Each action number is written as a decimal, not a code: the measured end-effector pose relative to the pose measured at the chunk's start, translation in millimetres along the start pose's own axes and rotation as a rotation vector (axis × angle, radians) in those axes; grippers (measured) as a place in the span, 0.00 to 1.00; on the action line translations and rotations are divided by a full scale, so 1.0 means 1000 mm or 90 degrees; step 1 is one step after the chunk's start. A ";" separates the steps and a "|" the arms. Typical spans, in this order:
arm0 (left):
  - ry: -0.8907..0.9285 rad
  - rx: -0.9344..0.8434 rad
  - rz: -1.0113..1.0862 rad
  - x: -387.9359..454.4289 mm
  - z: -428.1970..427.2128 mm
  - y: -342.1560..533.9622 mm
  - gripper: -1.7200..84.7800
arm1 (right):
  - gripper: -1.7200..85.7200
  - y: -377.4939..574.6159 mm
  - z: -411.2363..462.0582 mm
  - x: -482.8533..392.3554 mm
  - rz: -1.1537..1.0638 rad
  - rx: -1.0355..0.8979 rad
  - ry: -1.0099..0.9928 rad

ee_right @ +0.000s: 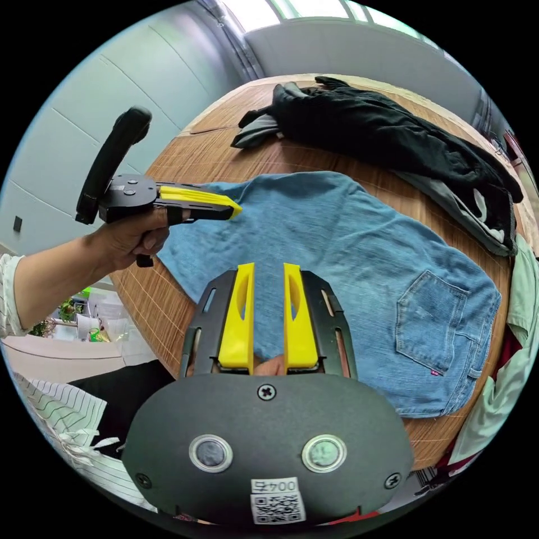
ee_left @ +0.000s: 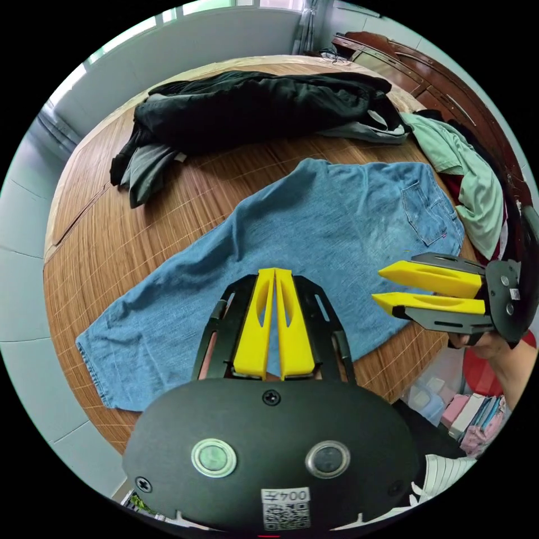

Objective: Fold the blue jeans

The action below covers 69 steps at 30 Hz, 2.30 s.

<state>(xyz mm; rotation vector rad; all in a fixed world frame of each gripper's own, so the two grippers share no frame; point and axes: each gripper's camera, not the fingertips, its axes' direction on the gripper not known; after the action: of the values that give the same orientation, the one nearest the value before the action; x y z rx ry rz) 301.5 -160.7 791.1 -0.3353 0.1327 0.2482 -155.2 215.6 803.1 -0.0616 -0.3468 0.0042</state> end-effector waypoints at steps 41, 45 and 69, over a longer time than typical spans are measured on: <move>-0.012 0.024 -0.051 -0.145 0.164 0.204 0.11 | 0.11 -0.168 0.156 -0.141 -0.145 -0.072 0.114; -0.008 0.031 -0.039 -0.146 0.186 0.215 0.11 | 0.11 -0.180 0.127 -0.143 -0.097 0.009 0.072; -0.007 0.089 -0.036 -0.222 0.329 0.247 0.12 | 0.10 -0.251 0.198 -0.240 0.047 -0.009 -0.008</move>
<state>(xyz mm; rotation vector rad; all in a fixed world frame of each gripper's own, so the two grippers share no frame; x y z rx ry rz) 51.9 128.9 1060.0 -0.1978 0.1295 0.1836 -449.9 -26.4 922.5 -0.0886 -0.3568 0.0754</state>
